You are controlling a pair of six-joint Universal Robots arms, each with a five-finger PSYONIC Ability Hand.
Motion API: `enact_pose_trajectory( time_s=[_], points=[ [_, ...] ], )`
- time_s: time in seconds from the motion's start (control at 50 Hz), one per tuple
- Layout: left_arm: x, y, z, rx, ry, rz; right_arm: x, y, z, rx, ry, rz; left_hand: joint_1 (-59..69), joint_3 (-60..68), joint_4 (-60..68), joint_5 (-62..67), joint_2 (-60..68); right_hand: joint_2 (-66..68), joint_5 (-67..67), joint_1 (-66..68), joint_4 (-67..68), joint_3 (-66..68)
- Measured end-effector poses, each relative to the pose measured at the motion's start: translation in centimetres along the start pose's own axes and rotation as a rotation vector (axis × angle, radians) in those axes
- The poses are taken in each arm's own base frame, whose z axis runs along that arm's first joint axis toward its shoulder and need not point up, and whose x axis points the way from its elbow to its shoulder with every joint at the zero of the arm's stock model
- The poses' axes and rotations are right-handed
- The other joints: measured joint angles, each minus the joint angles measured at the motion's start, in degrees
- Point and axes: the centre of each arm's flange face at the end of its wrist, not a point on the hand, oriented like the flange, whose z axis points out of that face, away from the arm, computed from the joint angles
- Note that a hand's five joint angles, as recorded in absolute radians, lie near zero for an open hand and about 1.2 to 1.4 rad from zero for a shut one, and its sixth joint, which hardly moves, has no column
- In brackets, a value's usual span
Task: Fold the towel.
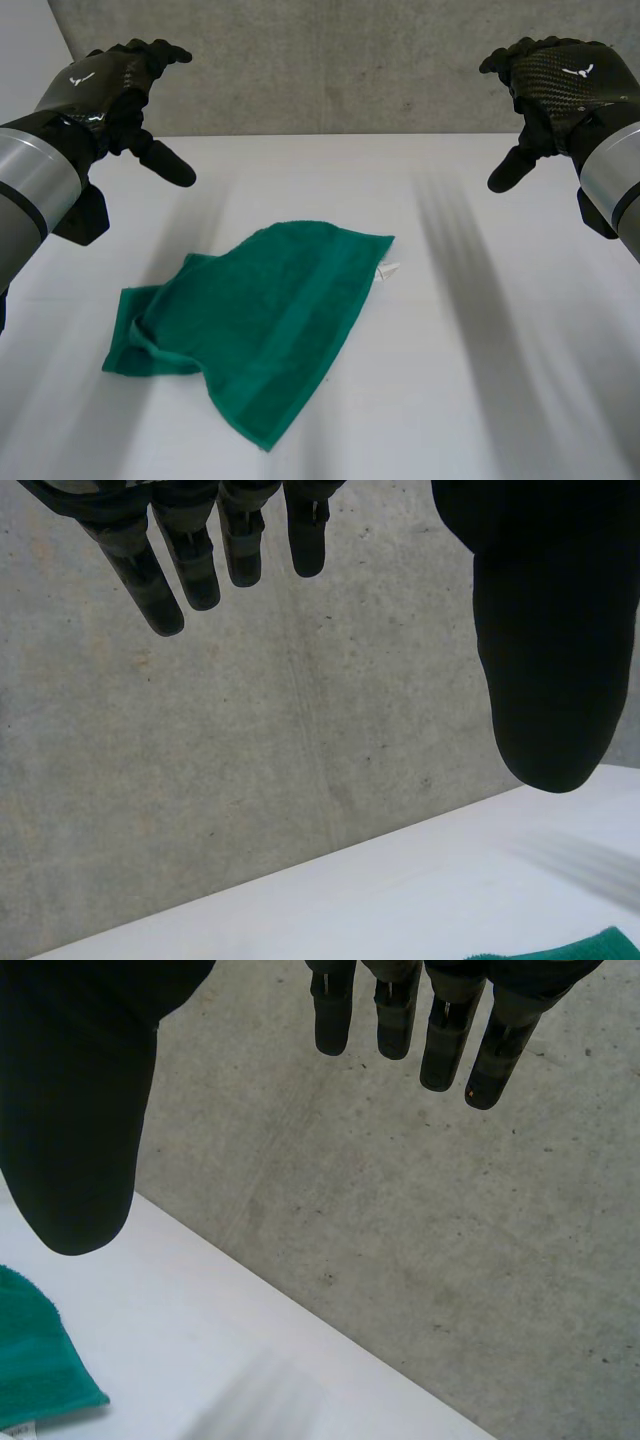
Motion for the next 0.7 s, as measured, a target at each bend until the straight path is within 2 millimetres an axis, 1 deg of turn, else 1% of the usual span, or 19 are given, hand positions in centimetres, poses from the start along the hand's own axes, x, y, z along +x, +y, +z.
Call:
enact_pose_trajectory(
  time_s=[0.22,0.32,0.4,0.44,0.46,0.48,0.56,0.62,0.64,0.7],
  points=[
    [-0.1,0.4,0.2,-0.012,-0.001,0.000,-0.2,0.0,0.0,0.000,-0.005,-0.001,0.0,0.0,0.0,0.0,0.0,0.0,0.0,0.0,0.0,0.0],
    [-0.1,0.9,0.5,-0.028,-0.002,0.014,-0.6,0.1,-0.1,0.000,-0.020,-0.014,0.0,0.0,0.0,0.0,0.0,0.0,0.0,0.0,0.0,0.0],
    [-0.1,1.4,0.6,-0.047,0.000,0.062,-1.3,0.3,-0.3,-0.004,-0.059,-0.049,0.0,0.0,0.0,0.0,0.0,0.0,0.0,0.0,0.0,0.0],
    [0.0,1.6,0.6,-0.055,0.003,0.099,-1.8,0.5,-0.4,-0.010,-0.087,-0.071,0.0,0.0,0.0,0.0,0.0,0.0,0.0,0.0,0.0,0.0],
    [0.1,1.8,0.6,-0.061,0.005,0.133,-2.6,1.0,-0.6,-0.021,-0.131,-0.102,0.0,0.0,0.0,0.0,0.0,0.0,0.0,0.0,0.0,0.0],
    [0.1,1.8,0.6,-0.061,0.005,0.133,-2.6,1.0,-0.6,-0.021,-0.131,-0.102,0.0,0.0,0.0,0.0,0.0,0.0,0.0,0.0,0.0,0.0],
    [0.3,2.1,0.5,-0.072,0.003,0.206,-4.5,2.4,-0.8,-0.052,-0.221,-0.145,0.0,0.0,0.0,0.0,0.0,0.0,0.0,0.0,0.0,0.0],
    [0.2,2.5,0.4,-0.086,-0.009,0.233,-6.2,3.5,-1.1,-0.078,-0.286,-0.144,0.0,0.0,0.0,0.0,0.0,0.0,0.0,0.0,0.0,0.0],
    [0.0,2.8,0.3,-0.097,-0.019,0.241,-7.2,4.0,-1.2,-0.092,-0.320,-0.130,0.0,0.0,0.0,0.0,0.0,0.0,0.0,0.0,0.0,0.0],
    [-0.3,3.3,0.2,-0.115,-0.035,0.247,-8.5,4.7,-1.4,-0.112,-0.359,-0.100,0.0,0.0,0.0,0.0,0.0,0.0,0.0,0.0,0.0,0.0]
  ],
)
